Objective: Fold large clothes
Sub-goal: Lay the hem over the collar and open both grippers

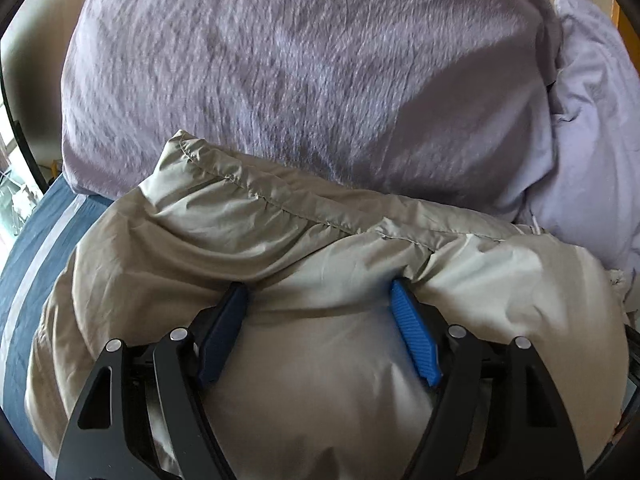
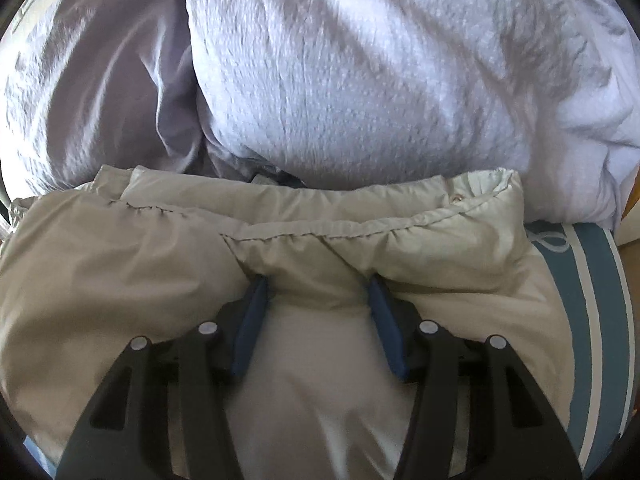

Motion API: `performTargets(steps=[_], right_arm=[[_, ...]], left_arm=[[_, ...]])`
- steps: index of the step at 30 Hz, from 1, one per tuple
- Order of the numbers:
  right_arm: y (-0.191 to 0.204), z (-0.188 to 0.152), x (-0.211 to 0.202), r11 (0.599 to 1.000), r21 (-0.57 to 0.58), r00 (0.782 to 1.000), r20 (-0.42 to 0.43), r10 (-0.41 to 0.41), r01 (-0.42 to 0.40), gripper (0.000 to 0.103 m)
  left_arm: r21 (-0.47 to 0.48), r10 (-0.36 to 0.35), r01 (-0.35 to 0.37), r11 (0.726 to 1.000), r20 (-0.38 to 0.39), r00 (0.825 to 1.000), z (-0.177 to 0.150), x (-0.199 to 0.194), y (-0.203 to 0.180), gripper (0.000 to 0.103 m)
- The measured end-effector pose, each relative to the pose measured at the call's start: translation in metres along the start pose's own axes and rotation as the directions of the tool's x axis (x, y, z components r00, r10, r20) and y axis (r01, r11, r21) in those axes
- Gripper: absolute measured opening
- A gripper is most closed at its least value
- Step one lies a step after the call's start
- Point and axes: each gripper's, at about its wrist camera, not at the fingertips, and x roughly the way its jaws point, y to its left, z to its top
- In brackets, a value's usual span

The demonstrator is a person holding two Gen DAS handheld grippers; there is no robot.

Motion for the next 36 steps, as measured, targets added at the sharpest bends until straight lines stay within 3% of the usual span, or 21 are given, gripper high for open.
performTargets(steps=[23, 31, 36], right_arm=[[0.020, 0.015, 0.058, 1.000, 0.001, 0.999, 0.051, -0.008, 0.008, 0.059], [0.013, 0.009, 0.057, 0.999, 0.038, 1.000, 0.011, 0.007, -0.008, 0.059], [0.018, 0.010, 0.026, 0.993, 0.082, 0.995, 0.052, 0.083, -0.088, 0.060]], left_arm=[[-0.036, 0.039, -0.038, 0.999, 0.022, 0.999, -0.003, 0.062, -0.034, 0.080], [-0.012, 0.051, -0.051, 0.999, -0.016, 0.999, -0.003, 0.052, -0.033, 0.080], [-0.007, -0.011, 0.011, 1.000, 0.017, 1.000, -0.002, 0.014, -0.054, 0.080]])
